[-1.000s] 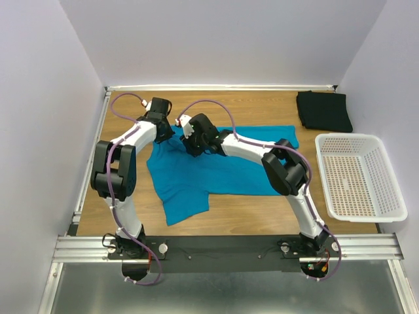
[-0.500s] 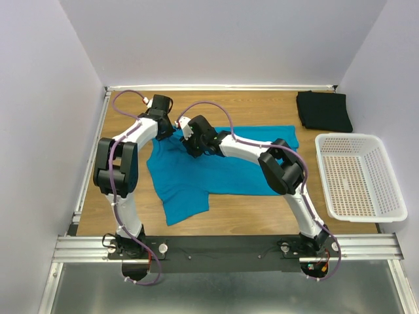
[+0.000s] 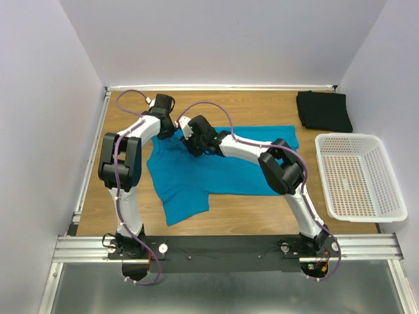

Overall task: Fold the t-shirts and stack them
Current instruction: Fold the tshirt

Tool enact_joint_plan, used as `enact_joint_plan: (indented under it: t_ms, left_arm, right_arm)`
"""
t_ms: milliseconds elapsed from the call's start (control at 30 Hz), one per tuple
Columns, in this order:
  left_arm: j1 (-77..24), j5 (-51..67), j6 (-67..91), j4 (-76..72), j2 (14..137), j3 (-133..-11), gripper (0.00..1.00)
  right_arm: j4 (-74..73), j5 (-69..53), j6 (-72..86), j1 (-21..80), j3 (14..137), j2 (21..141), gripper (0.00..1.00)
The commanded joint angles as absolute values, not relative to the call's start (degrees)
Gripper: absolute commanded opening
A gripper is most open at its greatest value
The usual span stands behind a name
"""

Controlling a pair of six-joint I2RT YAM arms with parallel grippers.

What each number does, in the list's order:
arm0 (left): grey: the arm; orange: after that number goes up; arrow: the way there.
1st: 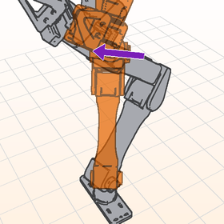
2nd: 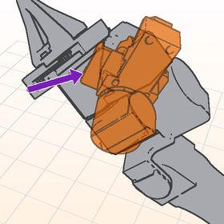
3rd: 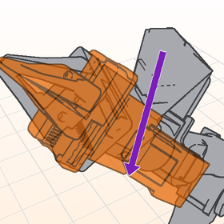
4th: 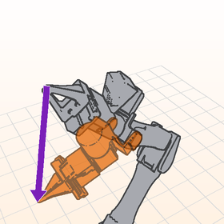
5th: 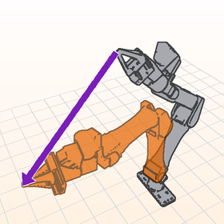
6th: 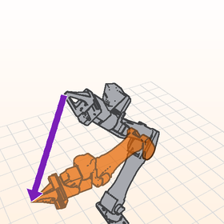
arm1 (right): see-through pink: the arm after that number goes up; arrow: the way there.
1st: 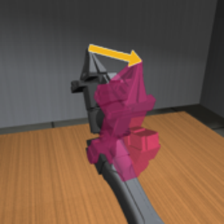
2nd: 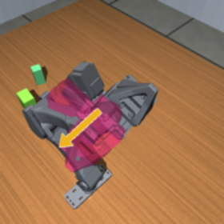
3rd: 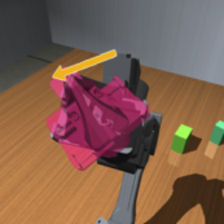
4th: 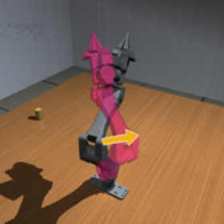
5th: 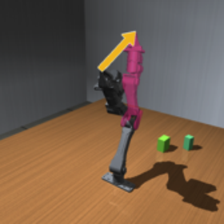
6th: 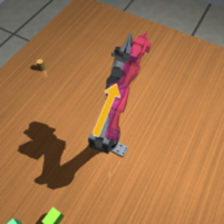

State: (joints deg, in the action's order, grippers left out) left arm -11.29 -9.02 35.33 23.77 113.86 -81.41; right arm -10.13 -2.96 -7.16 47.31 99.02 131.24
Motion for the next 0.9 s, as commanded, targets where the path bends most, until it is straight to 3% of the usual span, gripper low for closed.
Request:
enact_joint_plan:
  t_ms: [0, 233, 533, 867]
  left_arm:
    - [-11.51, -11.42, 34.72, 25.4, 115.75, -83.67, 0.04]
    - [-11.51, -11.51, 34.63, 25.93, 116.46, -84.81, 0.04]
    - [-11.43, -11.51, 34.72, 25.93, 116.37, -84.38, 0.04]
    - [-11.51, -11.42, 34.63, 25.75, 116.02, -84.02, 0.04]
  right_arm:
    - [-9.49, -1.14, -8.0, 47.99, 99.14, 129.38, 0.36]
    - [-9.67, -1.05, -8.53, 48.43, 99.32, 129.9, 0.35]
    - [-9.58, -0.79, -8.61, 48.87, 98.96, 130.69, 0.24]
    - [-9.67, 2.11, -8.96, 48.95, 98.17, 131.84, 0.25]
